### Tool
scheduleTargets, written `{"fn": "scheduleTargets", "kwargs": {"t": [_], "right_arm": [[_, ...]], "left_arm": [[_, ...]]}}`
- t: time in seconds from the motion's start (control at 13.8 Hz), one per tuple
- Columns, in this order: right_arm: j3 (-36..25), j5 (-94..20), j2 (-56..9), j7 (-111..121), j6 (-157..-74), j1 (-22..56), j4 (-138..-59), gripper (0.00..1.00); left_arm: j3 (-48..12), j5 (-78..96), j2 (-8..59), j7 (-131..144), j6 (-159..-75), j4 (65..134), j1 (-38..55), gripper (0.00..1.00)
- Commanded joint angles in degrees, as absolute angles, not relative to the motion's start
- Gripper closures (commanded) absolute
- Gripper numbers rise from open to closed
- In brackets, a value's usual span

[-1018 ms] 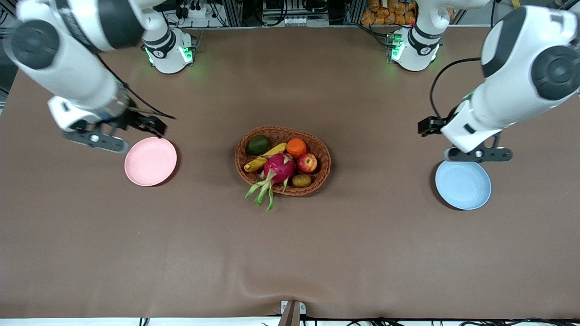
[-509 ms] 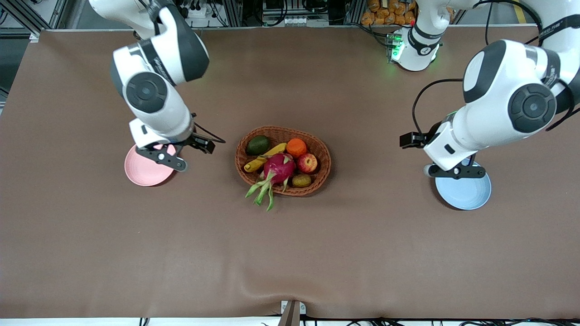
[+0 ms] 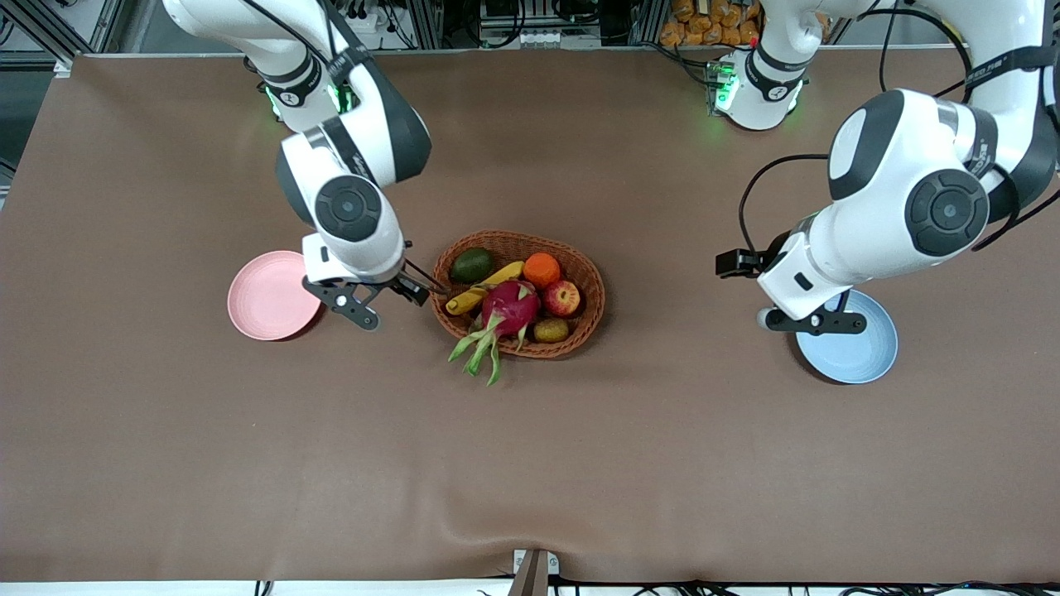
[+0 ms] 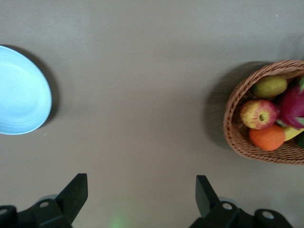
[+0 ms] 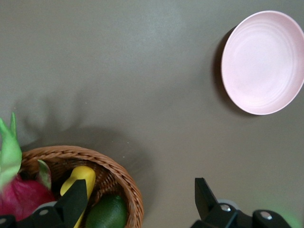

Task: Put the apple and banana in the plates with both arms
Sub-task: 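Move the right gripper toward the basket while the left gripper follows, then reach the left gripper over the basket toward the red apple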

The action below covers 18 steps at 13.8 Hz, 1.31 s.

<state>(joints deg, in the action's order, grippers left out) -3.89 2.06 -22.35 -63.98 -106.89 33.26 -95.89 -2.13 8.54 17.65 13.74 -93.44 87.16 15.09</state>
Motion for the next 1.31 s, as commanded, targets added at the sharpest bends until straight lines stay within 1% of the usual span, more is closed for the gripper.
{"fn": "scheduleTargets", "kwargs": {"t": [0.0,0.15,0.51,0.95,1.24], "right_arm": [[-4.4,1.5,-22.9,-65.5,-107.2,33.5,-95.1,0.00],[-4.4,-1.0,-23.8,-65.6,-109.4,33.5,-95.1,0.00],[-4.5,-2.2,-24.2,-65.7,-110.2,32.2,-95.0,0.00],[-4.5,-2.8,-24.7,-65.7,-110.7,31.2,-95.1,0.00],[-4.5,-2.8,-24.7,-65.7,-110.2,30.8,-95.4,0.00]], "left_arm": [[-2.1,11.4,20.1,14.3,-96.1,86.2,15.9,0.00],[-2.1,11.7,20.6,15.4,-97.1,86.2,17.0,0.00],[-2.1,13.3,22.9,18.9,-100.1,86.2,18.6,0.00],[-2.0,18.1,27.8,24.1,-106.8,86.2,25.7,0.00],[-2.1,20.0,31.9,25.0,-113.4,86.2,28.1,0.00]]}}
